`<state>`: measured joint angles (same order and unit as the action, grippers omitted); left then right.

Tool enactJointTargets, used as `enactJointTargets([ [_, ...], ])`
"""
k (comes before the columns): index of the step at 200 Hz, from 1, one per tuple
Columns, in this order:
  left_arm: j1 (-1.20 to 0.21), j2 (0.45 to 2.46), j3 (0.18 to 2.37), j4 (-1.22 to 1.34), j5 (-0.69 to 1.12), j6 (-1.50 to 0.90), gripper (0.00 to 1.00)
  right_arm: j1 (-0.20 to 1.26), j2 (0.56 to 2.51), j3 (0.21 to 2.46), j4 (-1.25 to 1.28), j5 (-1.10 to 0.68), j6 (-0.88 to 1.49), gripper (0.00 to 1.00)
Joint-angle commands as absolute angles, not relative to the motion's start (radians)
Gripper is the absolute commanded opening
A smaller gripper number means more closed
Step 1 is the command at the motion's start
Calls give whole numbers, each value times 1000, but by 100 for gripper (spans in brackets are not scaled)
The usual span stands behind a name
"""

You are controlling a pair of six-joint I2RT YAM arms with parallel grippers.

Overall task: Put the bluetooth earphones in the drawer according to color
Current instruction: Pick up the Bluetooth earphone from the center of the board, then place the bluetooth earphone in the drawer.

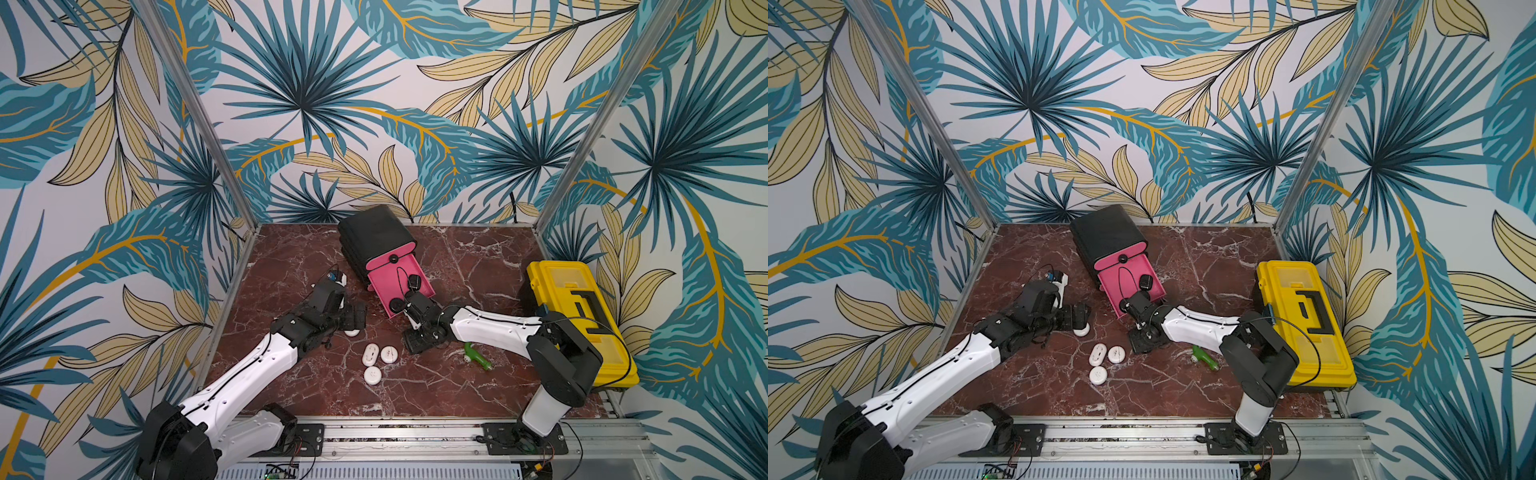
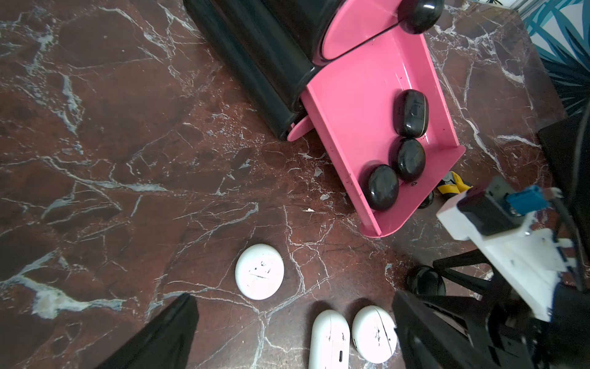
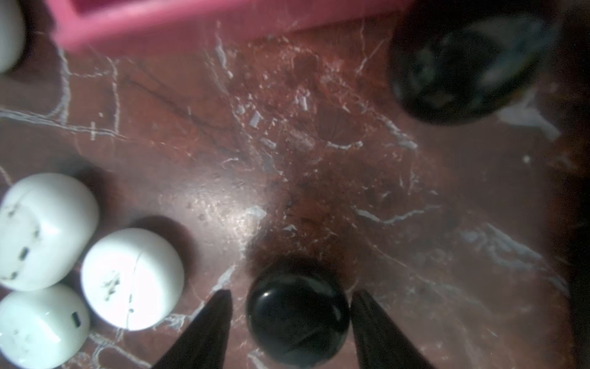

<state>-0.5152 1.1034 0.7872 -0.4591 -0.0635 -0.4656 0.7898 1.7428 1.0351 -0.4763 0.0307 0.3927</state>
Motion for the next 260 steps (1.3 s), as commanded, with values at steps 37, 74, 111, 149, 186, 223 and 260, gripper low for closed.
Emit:
enactJointTargets([
  [37,-507,1079,763,-473,-66,-474,100,820,1797,1032,-493,98,434,58],
  [74,-507,1079,764,-472,-64,-474,100,838,1791,1043,-519,115,441,47],
  [111,-507,1071,764,-475,-64,-474,100,839,1747,1051,-526,115,459,42],
  [149,-507,1067,762,-477,-67,-474,100,838,1716,1079,-528,103,472,42],
  [186,-507,1059,761,-482,-76,-471,100,828,1669,1116,-531,92,477,42],
  [223,-505,1058,762,-476,-77,-471,100,777,1653,1187,-532,83,471,42],
  [260,-505,1060,762,-476,-80,-469,100,739,1714,1306,-519,123,449,42],
])
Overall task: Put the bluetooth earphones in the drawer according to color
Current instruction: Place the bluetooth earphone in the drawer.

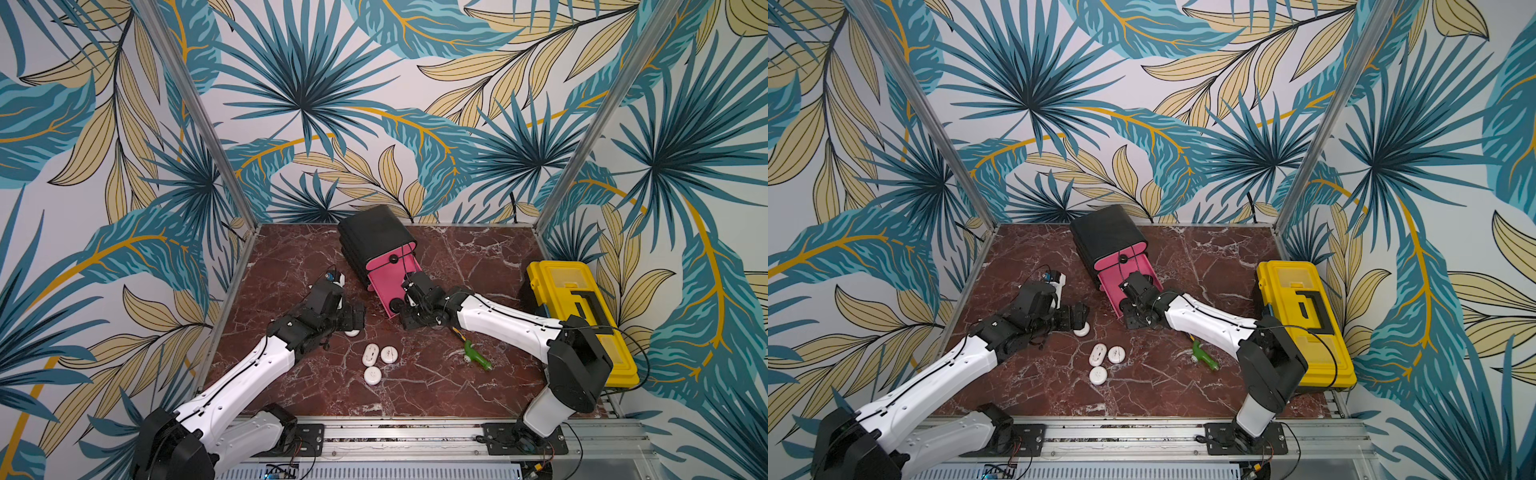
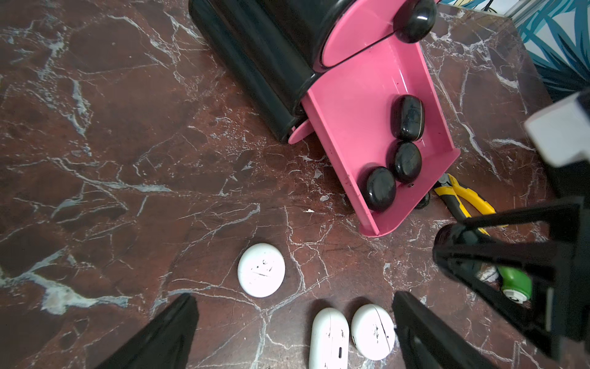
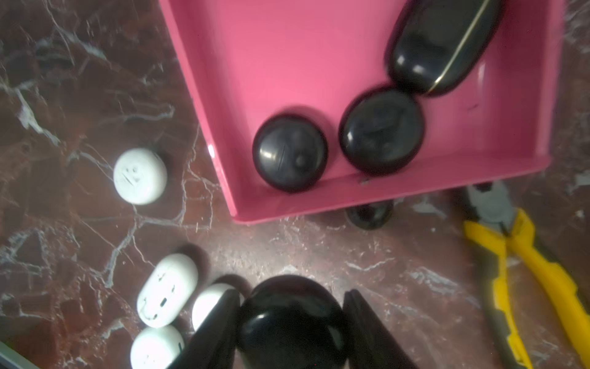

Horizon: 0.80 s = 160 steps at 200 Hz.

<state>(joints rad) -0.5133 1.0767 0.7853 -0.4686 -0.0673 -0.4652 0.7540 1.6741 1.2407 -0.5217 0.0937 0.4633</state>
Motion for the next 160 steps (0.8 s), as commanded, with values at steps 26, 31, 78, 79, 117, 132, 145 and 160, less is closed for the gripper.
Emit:
enactJointTargets([
  [26,-505,1063,764,-476,-80,-469,100,722,1783,1384,-467,182,432,42],
  [31,-504,1062,764,-476,-79,-469,100,719,1796,1395,-451,188,430,42],
  [78,-504,1058,772,-483,-80,-471,100,705,1901,1444,-303,240,417,43],
  [79,-503,1058,772,-483,-80,-471,100,705,1902,1444,-300,239,417,43],
  [117,-503,1062,775,-482,-76,-471,100,704,1933,1421,-175,270,434,43],
  [132,-503,1065,778,-482,-77,-471,100,705,1936,1414,-153,289,439,45],
  [145,-504,1067,776,-479,-75,-471,100,704,1944,1416,-144,293,439,49],
  [160,-503,1071,778,-477,-74,-471,100,703,1959,1426,-149,285,439,54],
])
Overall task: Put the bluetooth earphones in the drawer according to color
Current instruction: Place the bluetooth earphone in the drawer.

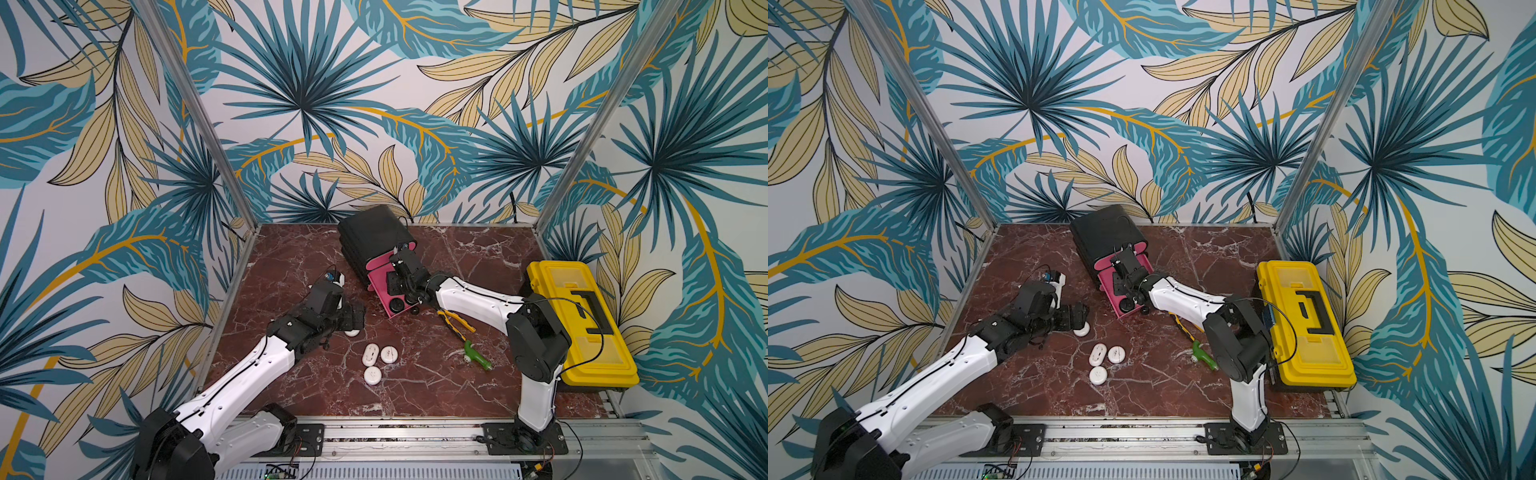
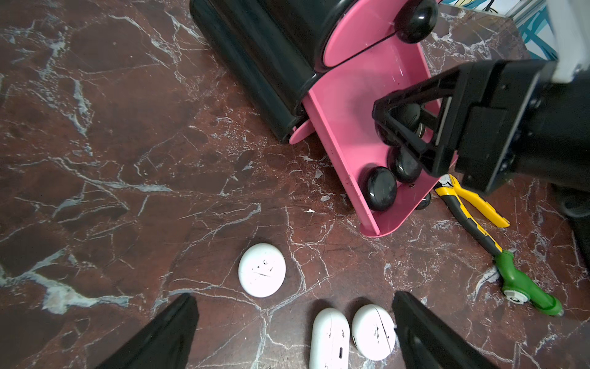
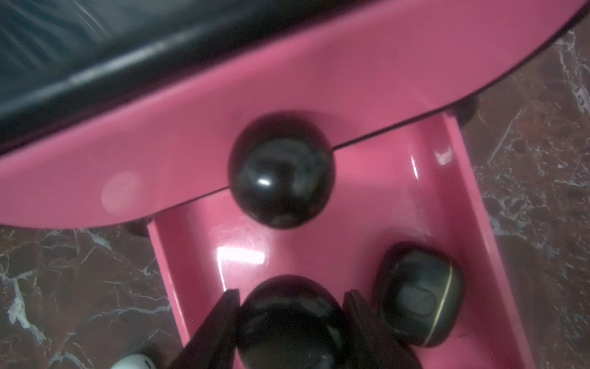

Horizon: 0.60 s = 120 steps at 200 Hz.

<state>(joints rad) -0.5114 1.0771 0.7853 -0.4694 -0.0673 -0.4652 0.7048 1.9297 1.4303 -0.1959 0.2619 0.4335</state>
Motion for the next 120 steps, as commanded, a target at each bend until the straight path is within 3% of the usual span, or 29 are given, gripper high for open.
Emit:
enactJointTargets([
  [1,-503,1072,778,-477,-74,-470,100,703,1959,1426,-149,285,439,54],
  [50,-503,1073,779,-481,-69,-471,100,701,1989,1469,-187,251,449,63],
  [120,-504,1065,787,-475,-66,-474,100,698,1911,1489,-307,195,459,65],
])
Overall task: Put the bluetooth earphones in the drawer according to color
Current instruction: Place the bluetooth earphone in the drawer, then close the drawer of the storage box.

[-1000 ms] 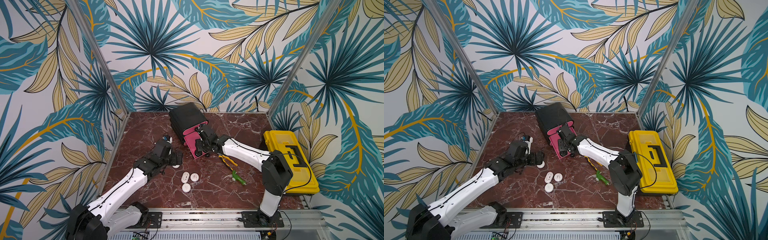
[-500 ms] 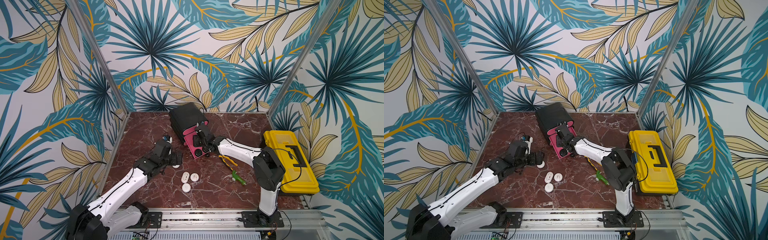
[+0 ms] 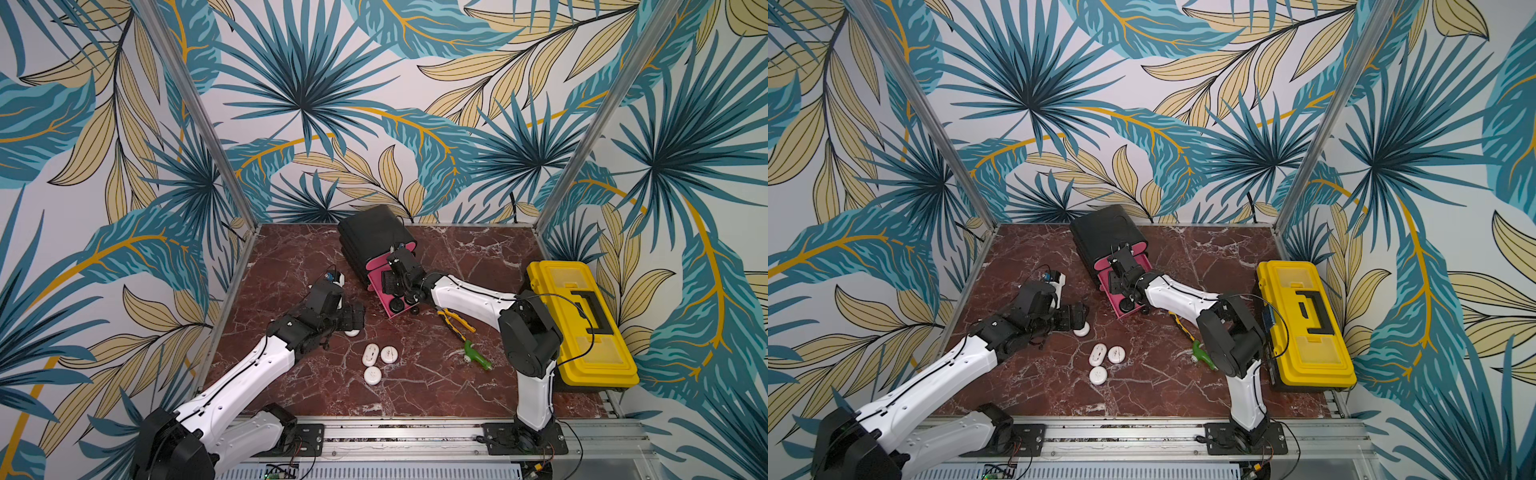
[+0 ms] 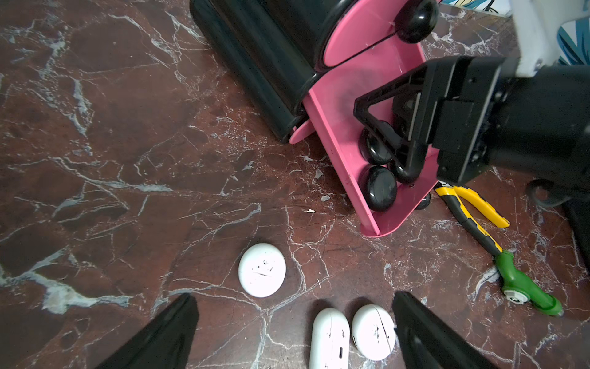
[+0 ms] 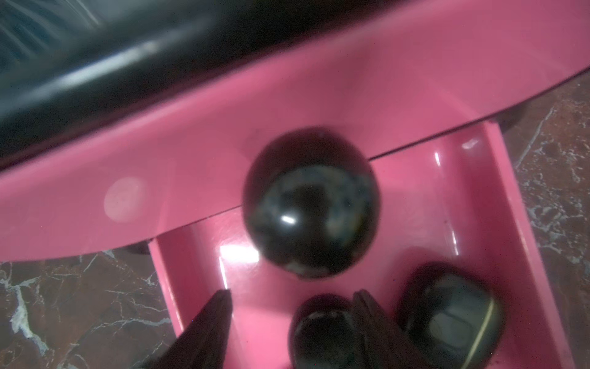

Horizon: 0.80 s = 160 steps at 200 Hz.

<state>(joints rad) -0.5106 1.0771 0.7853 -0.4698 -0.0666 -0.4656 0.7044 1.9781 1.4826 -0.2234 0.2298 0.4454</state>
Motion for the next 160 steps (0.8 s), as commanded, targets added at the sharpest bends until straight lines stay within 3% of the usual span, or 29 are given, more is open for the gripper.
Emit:
enactJointTargets([
  [1,-504,1065,787,-474,-67,-474,100,699,1909,1487,-309,194,459,65],
  [35,-504,1100,851,-443,-79,-461,100,684,1805,1395,-345,96,467,66],
  [92,-498,1282,1189,-575,-133,-389,100,611,1635,1174,-350,-167,479,65],
  [160,-453,1620,1641,-728,-58,-338,100,571,1564,1019,-305,-238,449,66],
])
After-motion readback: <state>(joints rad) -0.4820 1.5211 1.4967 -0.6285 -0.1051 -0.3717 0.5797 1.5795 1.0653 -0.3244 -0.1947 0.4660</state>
